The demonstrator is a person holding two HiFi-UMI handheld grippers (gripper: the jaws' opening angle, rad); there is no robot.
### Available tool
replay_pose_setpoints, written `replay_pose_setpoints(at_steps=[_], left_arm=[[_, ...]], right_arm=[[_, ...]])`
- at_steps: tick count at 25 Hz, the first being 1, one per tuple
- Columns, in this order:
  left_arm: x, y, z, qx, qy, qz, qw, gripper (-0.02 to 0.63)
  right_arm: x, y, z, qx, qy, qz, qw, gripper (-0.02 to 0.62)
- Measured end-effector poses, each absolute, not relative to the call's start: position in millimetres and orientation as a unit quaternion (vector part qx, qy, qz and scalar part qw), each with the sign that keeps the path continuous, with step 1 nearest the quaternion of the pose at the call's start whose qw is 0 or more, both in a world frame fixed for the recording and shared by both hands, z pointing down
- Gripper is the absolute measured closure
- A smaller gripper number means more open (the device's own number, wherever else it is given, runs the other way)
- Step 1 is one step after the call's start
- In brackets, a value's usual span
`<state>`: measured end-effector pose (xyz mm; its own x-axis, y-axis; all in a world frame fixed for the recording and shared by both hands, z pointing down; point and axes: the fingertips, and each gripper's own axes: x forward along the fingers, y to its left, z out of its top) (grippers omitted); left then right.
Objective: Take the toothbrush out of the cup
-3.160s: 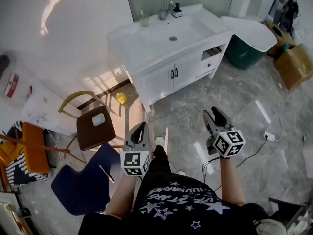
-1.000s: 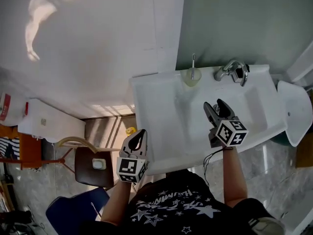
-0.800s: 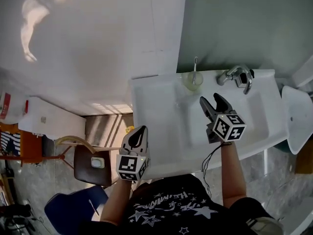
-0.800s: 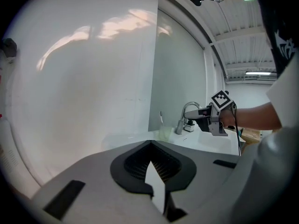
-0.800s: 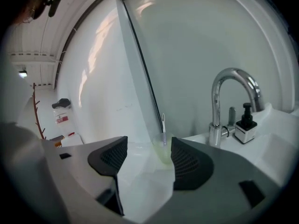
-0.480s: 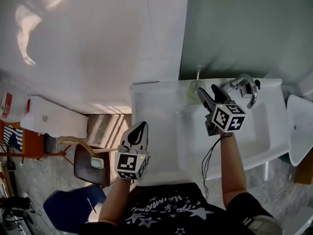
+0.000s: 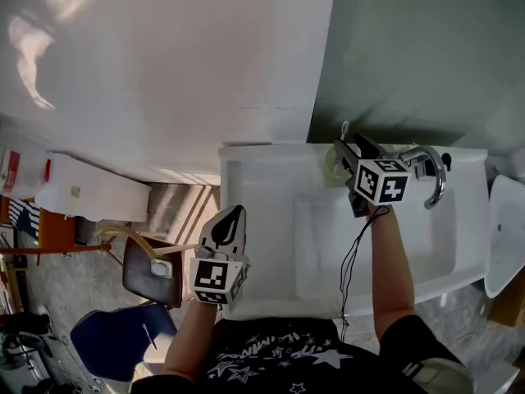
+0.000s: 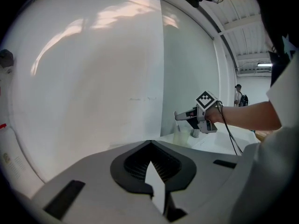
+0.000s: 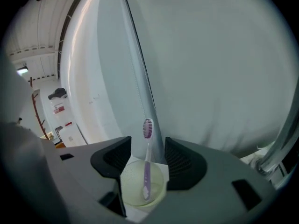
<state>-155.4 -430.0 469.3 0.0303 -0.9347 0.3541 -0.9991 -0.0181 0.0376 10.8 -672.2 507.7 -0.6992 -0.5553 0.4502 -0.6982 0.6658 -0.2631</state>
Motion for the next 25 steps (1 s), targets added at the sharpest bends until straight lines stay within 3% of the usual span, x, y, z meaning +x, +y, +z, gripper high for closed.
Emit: replay_pose_setpoints(at_steps=[13, 25], left_arm=[[-173.2, -417.7, 494.4, 0.673, -0.709, 0.125, 0.171, 0.591], [-167.7, -399.7, 479.6, 0.676, -0.710, 0.113, 0.160, 0.591]], right_arm=[[-1.0, -684.3, 522.5, 0.339, -0.903, 0.186, 0.187, 0.553], [6.1, -672.0, 485.1, 0.350, -0.907, 0.189, 0.140, 0.569]])
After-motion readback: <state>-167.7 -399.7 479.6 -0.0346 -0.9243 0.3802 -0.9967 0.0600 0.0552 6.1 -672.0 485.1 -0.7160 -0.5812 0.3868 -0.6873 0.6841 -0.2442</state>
